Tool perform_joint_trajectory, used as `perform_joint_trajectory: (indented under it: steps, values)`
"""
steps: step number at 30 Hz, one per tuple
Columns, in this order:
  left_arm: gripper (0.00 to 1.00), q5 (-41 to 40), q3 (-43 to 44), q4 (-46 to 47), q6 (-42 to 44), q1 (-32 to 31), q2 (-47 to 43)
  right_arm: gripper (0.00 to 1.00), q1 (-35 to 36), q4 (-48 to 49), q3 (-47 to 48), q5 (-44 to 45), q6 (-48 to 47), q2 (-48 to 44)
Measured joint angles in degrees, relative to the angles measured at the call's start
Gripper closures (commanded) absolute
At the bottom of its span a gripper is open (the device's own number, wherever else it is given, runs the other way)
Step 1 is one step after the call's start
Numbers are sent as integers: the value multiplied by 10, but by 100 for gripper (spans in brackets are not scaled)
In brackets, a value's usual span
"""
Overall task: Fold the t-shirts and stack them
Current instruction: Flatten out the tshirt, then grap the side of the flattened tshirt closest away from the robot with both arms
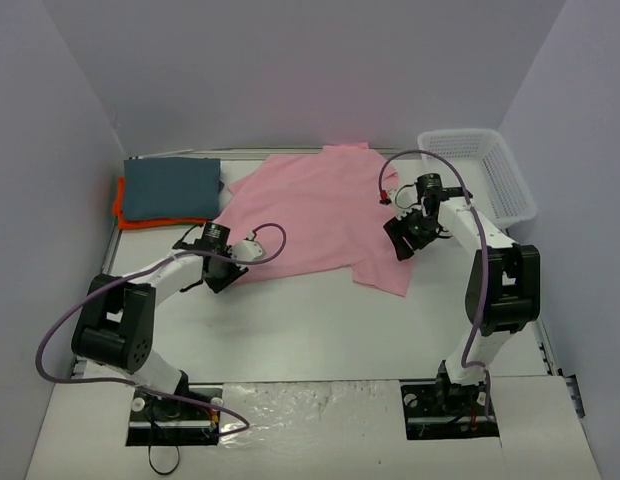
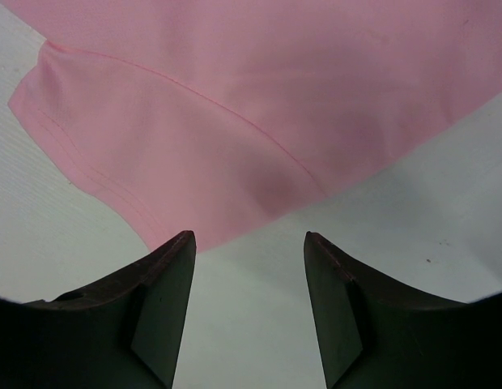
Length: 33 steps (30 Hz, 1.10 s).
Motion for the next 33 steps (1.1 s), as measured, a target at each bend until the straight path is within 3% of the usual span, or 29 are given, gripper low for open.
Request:
perform_joint_trajectory:
  steps: [1, 4, 15, 21, 33]
  values:
    - [82, -2, 5, 0, 0, -1, 6, 48, 0, 0, 0, 0, 0, 0]
    - [97, -10, 15, 5, -1, -1, 20, 48, 0, 0, 0, 0, 0, 0]
    - [98, -18, 22, 1, 1, -5, 26, 43, 0, -23, -12, 2, -16, -12]
    - [98, -9, 25, -40, -2, -10, 19, 34, 2, -62, -42, -1, -58, -72]
    - [98, -2, 35, -81, -22, -15, 4, 37, 57, -92, -93, -3, -111, -54]
